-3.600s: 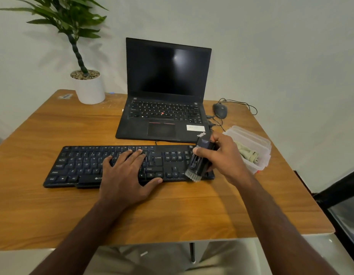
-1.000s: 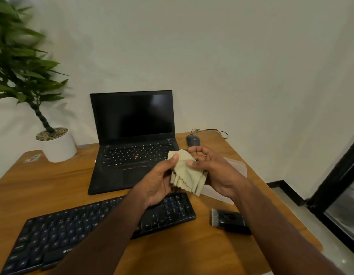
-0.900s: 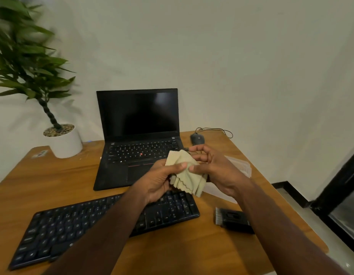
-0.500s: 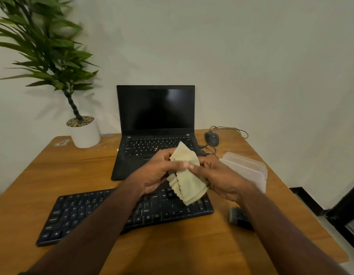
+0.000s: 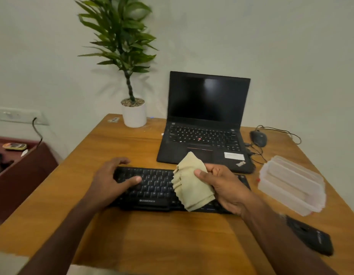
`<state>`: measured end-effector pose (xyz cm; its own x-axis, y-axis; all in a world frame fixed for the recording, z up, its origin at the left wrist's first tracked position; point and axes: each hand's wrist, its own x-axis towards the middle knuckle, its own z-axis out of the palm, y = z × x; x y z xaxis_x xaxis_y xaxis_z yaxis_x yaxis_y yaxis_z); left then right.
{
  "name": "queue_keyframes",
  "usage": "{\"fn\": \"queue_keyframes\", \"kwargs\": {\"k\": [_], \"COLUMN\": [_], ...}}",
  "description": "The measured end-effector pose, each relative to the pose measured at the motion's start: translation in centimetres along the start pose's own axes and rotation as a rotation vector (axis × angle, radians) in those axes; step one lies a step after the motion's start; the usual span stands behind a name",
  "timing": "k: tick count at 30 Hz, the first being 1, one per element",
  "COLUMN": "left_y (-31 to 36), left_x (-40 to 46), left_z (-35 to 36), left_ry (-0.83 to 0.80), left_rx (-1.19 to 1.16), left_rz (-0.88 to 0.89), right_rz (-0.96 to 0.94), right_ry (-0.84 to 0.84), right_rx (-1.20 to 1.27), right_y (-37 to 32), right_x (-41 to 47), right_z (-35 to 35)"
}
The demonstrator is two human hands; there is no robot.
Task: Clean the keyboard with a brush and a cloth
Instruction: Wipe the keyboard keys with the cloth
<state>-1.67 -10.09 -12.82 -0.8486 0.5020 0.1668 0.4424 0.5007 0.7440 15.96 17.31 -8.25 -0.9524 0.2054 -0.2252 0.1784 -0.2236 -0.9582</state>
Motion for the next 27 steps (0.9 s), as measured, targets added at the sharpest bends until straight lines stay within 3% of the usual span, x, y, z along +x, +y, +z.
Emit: {"fn": "queue_keyframes", "kwargs": {"k": [3,5,10,12,16,22,27], "left_y": [-3.8,-4.0,-5.9,-6.7,-7.0,-7.0,-7.1], "left_x": [-0.9,-1.2,-1.8,-1.9,-1.6,-1.7,-1.8], "left_z": [-2.2,-2.9,-3.4,-3.8,-4.6,-4.5,-4.3], "left_ry": [-0.169,-0.256,-0.278,-0.272,-0.289,-0.293,-0.257], "left_rx": [0.254,0.226,0.192,0.229,0.335,0.358,0.335], "left_rz": [-0.049,-0.046,-0.084,-0.097,0.023,0.068,0.070], "right_rz": [0.009,-0.018,-0.563,-0.690,-0.563,-0.533,-0.493], "right_ry": [0.006,0.009,0.251,0.231,-0.039,0.121,-0.050], "right_rx": [-0.097,-0.165,-0.774,-0.908,-1.332,-1.285,-1.379], "right_y": [0.5,0.5,-0.3,0.7,5.0,5.1,5.3], "right_x": [1.6,2.7,6.0,7.5,9.7,10.8,9.6], "right_z": [3.1,5.0,9.8,11.8,15.4,17.5,19.3]}}
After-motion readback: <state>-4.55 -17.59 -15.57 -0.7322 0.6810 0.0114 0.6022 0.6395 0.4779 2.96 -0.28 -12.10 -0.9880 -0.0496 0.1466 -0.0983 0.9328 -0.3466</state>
